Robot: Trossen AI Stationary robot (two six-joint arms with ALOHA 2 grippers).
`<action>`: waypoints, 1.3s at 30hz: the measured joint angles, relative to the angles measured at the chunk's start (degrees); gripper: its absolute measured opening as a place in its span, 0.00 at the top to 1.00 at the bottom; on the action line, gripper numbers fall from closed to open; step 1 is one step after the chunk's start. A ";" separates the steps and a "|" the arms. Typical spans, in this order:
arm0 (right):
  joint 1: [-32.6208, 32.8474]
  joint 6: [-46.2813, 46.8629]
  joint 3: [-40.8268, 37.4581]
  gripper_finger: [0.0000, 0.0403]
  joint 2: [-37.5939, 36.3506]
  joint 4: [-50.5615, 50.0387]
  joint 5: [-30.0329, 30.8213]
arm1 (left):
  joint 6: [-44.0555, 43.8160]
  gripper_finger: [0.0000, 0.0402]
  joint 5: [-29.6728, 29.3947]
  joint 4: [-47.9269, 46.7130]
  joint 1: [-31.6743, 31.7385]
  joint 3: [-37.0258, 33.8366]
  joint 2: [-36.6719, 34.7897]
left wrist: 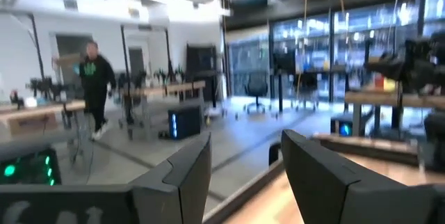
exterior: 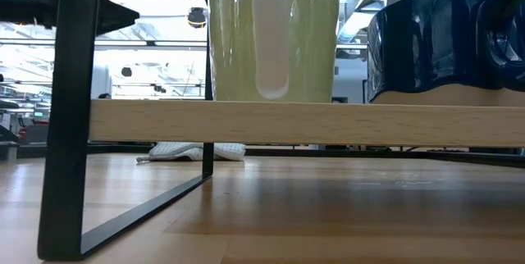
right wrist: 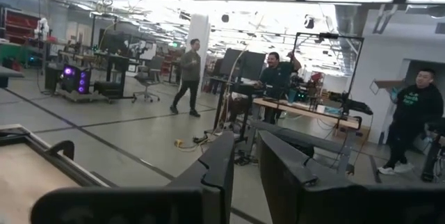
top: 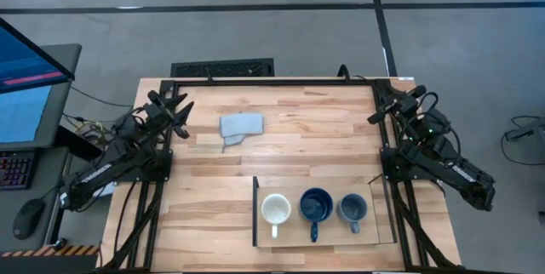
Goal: Stack small to large cups/mugs on shelf
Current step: Return to Home Position
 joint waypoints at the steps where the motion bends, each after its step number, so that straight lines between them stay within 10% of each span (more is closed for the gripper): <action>1: 0.00 0.02 0.00 0.79 0.00 -0.24 0.02 | 0.05 0.58 0.03 2.91 0.00 -1.50 0.10; 39: -0.02 3.45 -13.29 0.79 -0.02 13.40 -1.92 | -2.38 0.58 -1.74 4.56 0.02 -9.20 -0.12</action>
